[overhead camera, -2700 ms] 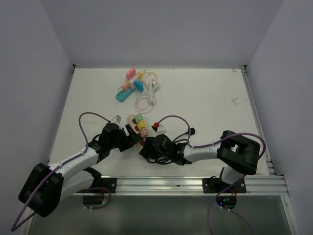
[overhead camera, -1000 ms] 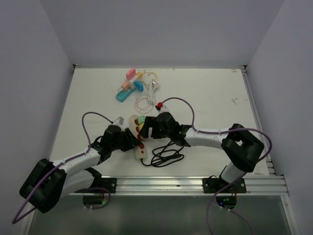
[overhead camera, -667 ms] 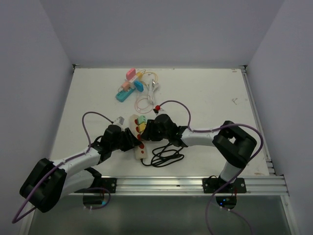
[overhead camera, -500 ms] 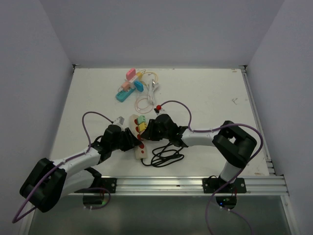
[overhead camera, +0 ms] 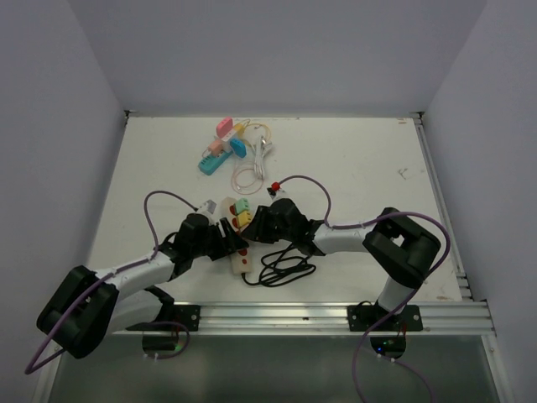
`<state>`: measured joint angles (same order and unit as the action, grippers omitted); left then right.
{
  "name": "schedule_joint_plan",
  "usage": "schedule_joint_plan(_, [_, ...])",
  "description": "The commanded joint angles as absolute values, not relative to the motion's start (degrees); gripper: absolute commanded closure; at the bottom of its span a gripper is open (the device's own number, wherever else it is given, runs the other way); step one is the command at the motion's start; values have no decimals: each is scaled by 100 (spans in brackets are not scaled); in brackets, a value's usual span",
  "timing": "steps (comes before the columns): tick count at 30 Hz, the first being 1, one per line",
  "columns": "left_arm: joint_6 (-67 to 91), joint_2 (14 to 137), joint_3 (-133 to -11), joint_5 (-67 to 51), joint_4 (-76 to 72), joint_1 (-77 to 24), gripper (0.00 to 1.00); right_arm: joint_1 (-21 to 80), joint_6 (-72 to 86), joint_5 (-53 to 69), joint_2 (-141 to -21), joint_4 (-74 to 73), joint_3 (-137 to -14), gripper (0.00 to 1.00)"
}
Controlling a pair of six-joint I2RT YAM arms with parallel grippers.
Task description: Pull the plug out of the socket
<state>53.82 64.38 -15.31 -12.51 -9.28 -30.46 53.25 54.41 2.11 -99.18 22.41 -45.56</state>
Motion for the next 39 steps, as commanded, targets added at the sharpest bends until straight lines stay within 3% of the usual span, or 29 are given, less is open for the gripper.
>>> schedule_joint_plan(1, [5343,6556,-1547,-1292,-1151,-3067,37,5361,5520,299,-9870,2681,-4535,100])
schedule_joint_plan(6, [5361,6776,-1564,-1327,-1195,-3094,51,5388,5563,308,-9879,2725,-4518,100])
schedule_joint_plan(7, [5361,6802,-1547,-1318,-1178,-3102,60,5388,5572,316,-9879,2725,-4509,100])
schedule_joint_plan(9, [5379,6829,-1503,-1310,-1169,-3111,71,5388,5572,299,-9835,2725,-4474,100])
schedule_joint_plan(10, [5422,6820,-1468,-1257,-1134,-3111,84,5388,5555,290,-9818,2716,-4456,100])
schedule_joint_plan(13, [5554,6812,-1433,-1091,-976,-3111,100,5353,5572,229,-9686,2707,-4351,100])
schedule_joint_plan(25, [6318,6662,-1169,-247,-194,-3076,100,4896,5818,97,-8676,3137,-3455,100])
schedule_joint_plan(39, [6899,6723,-1125,228,228,-2980,100,4834,6293,211,-9053,4772,-2725,100])
